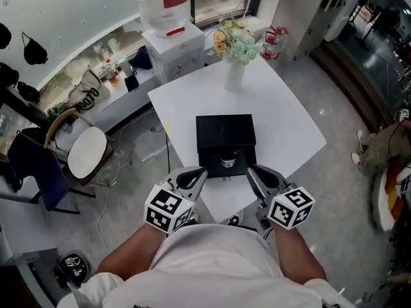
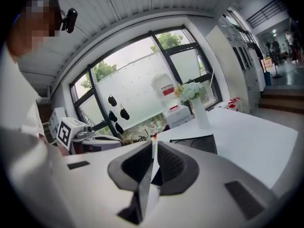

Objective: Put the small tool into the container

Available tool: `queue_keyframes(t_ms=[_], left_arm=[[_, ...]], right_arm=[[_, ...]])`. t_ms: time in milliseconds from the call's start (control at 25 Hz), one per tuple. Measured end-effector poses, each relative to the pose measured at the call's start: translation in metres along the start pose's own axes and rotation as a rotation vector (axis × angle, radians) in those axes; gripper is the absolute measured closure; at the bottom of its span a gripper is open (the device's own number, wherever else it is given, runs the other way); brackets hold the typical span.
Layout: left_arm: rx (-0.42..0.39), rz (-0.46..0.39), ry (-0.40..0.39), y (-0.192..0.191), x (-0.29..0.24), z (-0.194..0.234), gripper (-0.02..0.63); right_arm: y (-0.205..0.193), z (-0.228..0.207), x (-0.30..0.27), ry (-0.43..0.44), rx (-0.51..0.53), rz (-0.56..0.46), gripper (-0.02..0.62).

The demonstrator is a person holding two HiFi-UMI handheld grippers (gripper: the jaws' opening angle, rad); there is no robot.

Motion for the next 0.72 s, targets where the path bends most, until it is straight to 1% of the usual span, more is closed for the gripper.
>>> queue_keyframes(t_ms=[80,360,720], left_arm=[[0.001,-0.001,0.001,0.001,-0.002,-0.001,0.598],[-0.002,0.001,0.014,0.000,-0.008,0.000,0.598],[-0.003,-0.003,0.034,0.004,-0.011,0.004,0.597]], right_arm=[[-0.003,-0.005,0.002,-0.018,0.015,0.012,0.588],[-0.010,-0.012,0.004,-0.076,0.125,0.057,0.589],[-0.015,-0.012,0.001,-0.054,0.156,0.109,0.589]])
Point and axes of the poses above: the fingertips, and each gripper's own axes: x backward along the fingers, z to its left, y out of its top, the point moved 9 cm from there along x, backward along the fingers, and after that the axes turned 13 degrees about x, right-handed, at the moved point
